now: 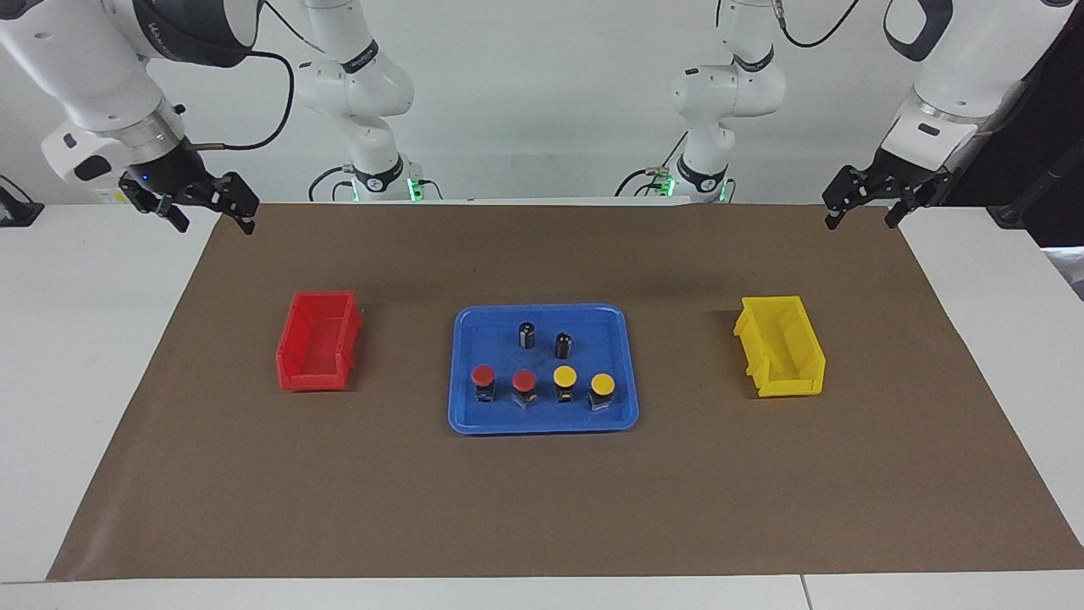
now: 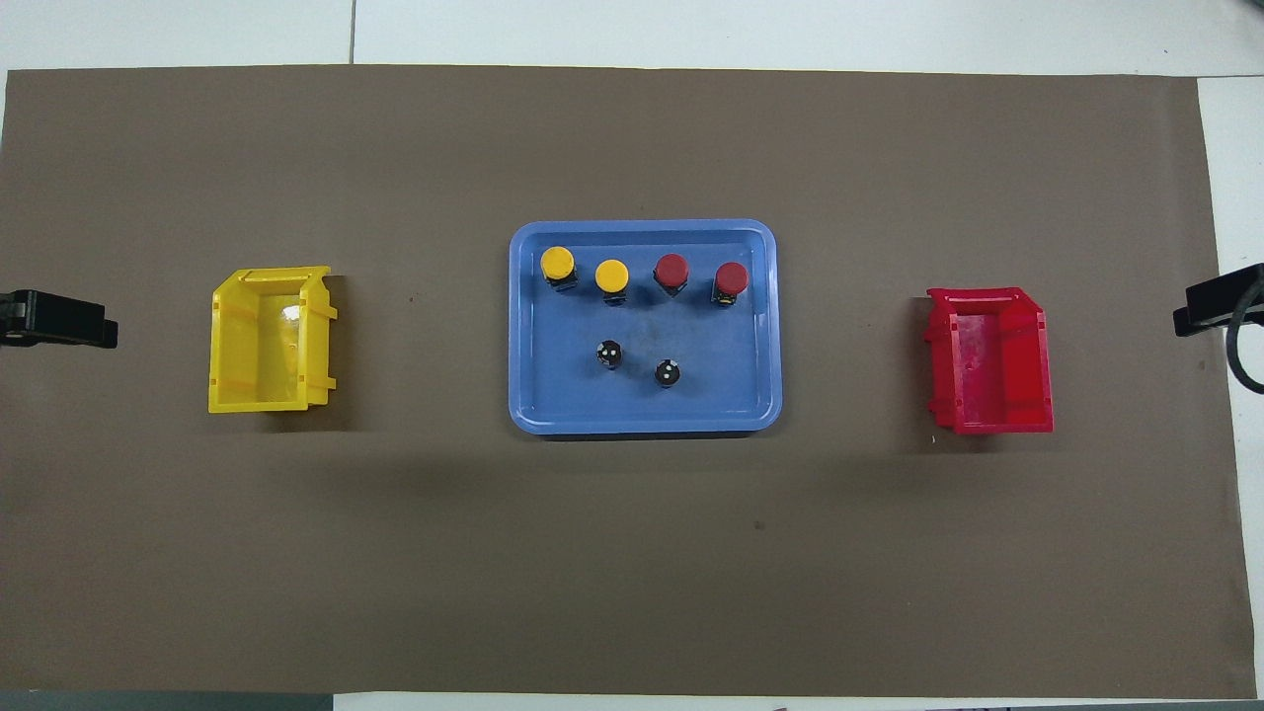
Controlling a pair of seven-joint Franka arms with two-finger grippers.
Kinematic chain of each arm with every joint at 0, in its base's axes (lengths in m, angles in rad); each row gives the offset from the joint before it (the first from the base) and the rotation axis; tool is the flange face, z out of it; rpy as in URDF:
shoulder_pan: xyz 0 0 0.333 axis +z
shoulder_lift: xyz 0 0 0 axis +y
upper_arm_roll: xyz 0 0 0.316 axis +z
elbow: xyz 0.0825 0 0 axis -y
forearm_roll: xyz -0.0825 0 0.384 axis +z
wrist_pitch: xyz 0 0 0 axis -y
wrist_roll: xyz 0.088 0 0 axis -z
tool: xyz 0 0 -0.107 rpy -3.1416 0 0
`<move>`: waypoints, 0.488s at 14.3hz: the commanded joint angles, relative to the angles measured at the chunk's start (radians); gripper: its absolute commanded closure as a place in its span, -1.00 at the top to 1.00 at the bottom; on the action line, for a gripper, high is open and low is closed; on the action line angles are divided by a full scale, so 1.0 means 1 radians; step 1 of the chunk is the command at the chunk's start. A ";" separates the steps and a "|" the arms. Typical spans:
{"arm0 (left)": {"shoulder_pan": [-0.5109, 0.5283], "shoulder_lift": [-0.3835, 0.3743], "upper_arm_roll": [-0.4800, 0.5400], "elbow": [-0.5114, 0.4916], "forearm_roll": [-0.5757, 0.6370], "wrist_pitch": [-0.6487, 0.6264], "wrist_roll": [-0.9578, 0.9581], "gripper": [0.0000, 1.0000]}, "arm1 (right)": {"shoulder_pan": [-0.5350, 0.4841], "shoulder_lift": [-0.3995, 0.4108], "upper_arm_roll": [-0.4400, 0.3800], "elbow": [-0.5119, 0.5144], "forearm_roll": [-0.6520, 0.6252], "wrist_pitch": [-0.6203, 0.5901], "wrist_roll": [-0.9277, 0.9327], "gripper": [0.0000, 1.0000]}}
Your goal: Sort red and yellow buttons by color
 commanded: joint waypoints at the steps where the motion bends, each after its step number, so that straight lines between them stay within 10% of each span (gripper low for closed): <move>1: -0.002 -0.013 0.004 0.001 0.015 -0.019 -0.006 1.00 | -0.004 -0.006 0.002 -0.006 0.006 -0.001 -0.019 0.99; 7: -0.002 -0.013 0.003 0.001 0.014 -0.014 -0.004 1.00 | -0.004 -0.006 0.002 -0.006 0.006 -0.002 -0.018 0.99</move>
